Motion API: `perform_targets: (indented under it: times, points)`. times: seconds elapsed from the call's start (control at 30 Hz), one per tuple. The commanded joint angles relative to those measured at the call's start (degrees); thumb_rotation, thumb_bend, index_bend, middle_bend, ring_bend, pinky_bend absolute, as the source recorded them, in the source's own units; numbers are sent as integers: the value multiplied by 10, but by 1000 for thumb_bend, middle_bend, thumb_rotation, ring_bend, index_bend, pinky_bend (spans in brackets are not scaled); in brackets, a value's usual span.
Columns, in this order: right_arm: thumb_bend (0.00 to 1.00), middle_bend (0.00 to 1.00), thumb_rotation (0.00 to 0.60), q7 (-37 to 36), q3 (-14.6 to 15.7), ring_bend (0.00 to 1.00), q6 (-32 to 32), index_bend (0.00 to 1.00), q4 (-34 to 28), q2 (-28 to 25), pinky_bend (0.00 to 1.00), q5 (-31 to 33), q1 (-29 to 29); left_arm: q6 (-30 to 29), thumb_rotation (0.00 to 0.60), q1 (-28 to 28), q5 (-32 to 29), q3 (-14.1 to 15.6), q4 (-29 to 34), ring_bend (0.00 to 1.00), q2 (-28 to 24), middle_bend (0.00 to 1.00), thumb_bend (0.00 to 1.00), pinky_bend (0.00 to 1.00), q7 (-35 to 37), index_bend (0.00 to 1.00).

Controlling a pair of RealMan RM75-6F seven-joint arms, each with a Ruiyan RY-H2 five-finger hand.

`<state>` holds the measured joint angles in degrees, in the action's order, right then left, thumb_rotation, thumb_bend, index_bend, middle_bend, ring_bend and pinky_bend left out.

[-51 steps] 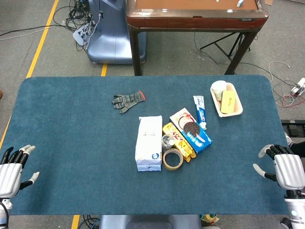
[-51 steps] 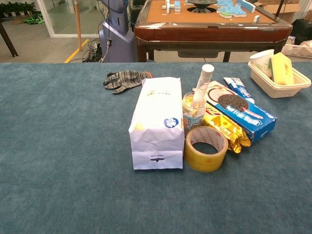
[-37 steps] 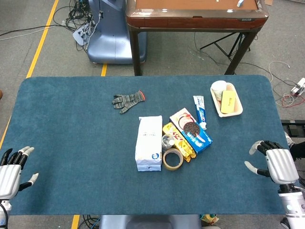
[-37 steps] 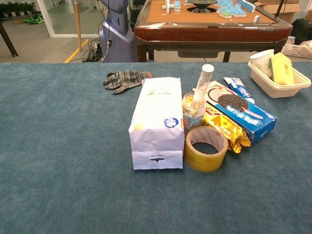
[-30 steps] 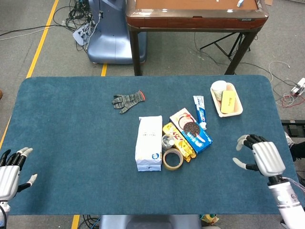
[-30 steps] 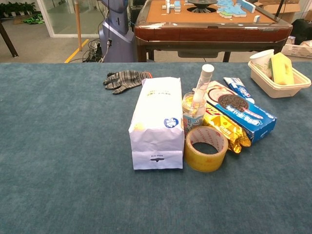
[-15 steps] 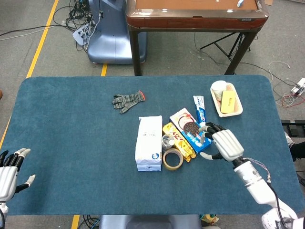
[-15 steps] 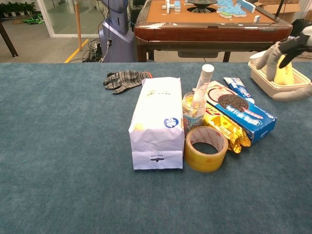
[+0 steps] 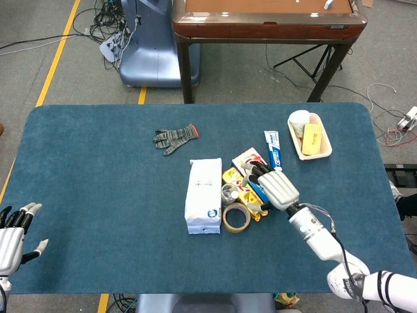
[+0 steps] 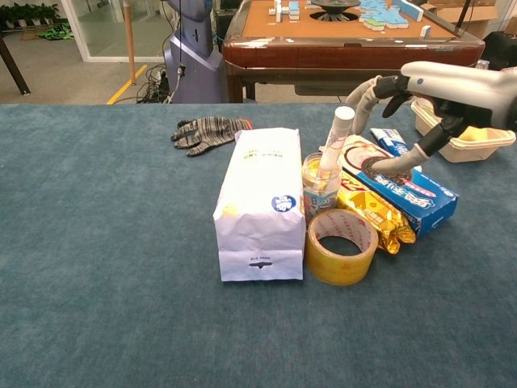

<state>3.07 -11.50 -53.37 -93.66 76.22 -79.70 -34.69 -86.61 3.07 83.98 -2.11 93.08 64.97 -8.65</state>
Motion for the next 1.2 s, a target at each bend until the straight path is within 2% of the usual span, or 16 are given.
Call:
perform_targets:
  times: [0.03, 0.5, 1.2]
  points:
    - [254, 161, 600, 2, -3, 107, 11, 399, 16, 18, 204, 8, -16, 0, 600, 0, 0, 0, 0, 193, 0, 152, 254, 47, 1, 163]
    - [333, 207, 600, -15, -4, 107, 32, 412, 74, 75, 204, 23, -60, -1, 600, -2, -2, -1, -5, 193, 2, 152, 254, 47, 3, 163]
    - [369, 270, 600, -19, 12, 108, 34, 488, 87, 83, 203, 34, -75, -2, 600, -5, -3, -2, -12, 193, 4, 152, 254, 47, 8, 163]
